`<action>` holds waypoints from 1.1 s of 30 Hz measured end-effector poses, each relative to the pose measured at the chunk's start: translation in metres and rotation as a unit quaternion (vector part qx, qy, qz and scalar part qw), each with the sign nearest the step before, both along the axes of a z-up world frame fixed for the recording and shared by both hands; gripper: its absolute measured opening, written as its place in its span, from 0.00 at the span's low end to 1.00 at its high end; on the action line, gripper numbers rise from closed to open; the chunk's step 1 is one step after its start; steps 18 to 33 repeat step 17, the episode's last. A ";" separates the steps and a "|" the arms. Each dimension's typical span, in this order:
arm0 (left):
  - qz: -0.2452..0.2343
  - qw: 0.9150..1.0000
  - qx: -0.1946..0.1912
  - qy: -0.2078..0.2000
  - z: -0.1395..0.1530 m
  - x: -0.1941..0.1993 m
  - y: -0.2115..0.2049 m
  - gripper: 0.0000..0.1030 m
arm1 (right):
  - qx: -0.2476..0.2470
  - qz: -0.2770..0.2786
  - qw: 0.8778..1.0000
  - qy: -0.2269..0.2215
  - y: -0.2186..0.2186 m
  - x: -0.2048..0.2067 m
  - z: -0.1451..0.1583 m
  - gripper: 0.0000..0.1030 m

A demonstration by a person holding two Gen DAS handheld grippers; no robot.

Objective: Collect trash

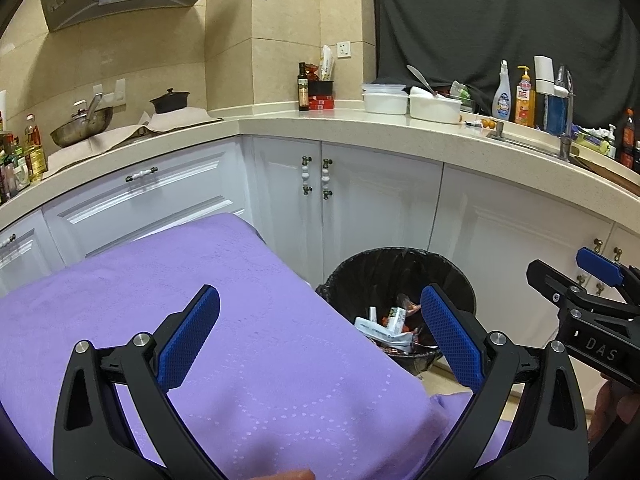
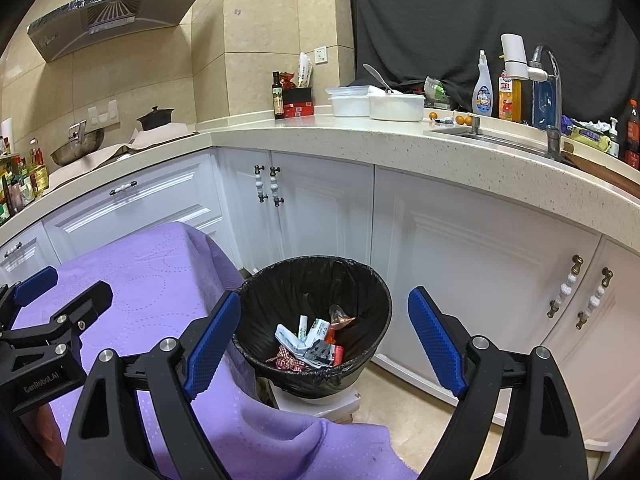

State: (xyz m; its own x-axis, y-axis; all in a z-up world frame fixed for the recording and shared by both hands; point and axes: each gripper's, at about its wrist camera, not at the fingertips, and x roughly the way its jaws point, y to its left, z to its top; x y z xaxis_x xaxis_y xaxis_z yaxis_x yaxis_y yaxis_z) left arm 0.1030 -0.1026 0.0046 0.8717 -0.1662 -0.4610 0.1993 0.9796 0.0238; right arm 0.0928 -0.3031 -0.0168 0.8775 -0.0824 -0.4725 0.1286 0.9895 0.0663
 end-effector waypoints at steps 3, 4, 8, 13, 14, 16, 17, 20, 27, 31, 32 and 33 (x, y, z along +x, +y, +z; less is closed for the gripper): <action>-0.009 1.000 -0.011 0.005 -0.001 0.001 0.000 0.95 | 0.000 0.000 1.000 0.000 0.000 0.000 0.000 0.81; -0.011 1.000 -0.015 0.005 -0.001 0.001 0.000 0.95 | 0.000 0.000 1.000 0.000 0.000 0.000 0.000 0.81; -0.009 1.000 -0.015 -0.003 0.001 0.000 0.000 0.95 | 0.001 0.000 1.000 -0.001 0.000 -0.001 0.000 0.81; 0.006 1.000 -0.013 -0.001 0.002 0.006 0.007 0.95 | 0.000 0.006 1.000 -0.001 0.004 -0.001 0.002 0.81; 0.012 1.000 -0.012 0.002 0.002 0.007 0.010 0.95 | 0.000 0.008 1.000 0.000 0.006 0.001 0.001 0.81; 0.024 1.000 -0.013 0.011 0.000 0.012 0.019 0.95 | 0.001 0.018 1.000 0.003 0.016 0.004 0.001 0.81; 0.030 0.999 -0.014 0.016 -0.002 0.014 0.025 0.95 | 0.001 0.022 1.000 0.004 0.019 0.006 0.001 0.81; 0.030 0.999 -0.014 0.016 -0.002 0.014 0.025 0.95 | 0.001 0.022 1.000 0.004 0.019 0.006 0.001 0.81; 0.030 0.999 -0.014 0.016 -0.002 0.014 0.025 0.95 | 0.001 0.022 1.000 0.004 0.019 0.006 0.001 0.81; 0.030 0.999 -0.014 0.016 -0.002 0.014 0.025 0.95 | 0.001 0.022 1.000 0.004 0.019 0.006 0.001 0.81; 0.030 0.999 -0.014 0.016 -0.002 0.014 0.025 0.95 | 0.001 0.022 1.000 0.004 0.019 0.006 0.001 0.81; 0.030 0.999 -0.014 0.016 -0.002 0.014 0.025 0.95 | 0.001 0.022 1.000 0.004 0.019 0.006 0.001 0.81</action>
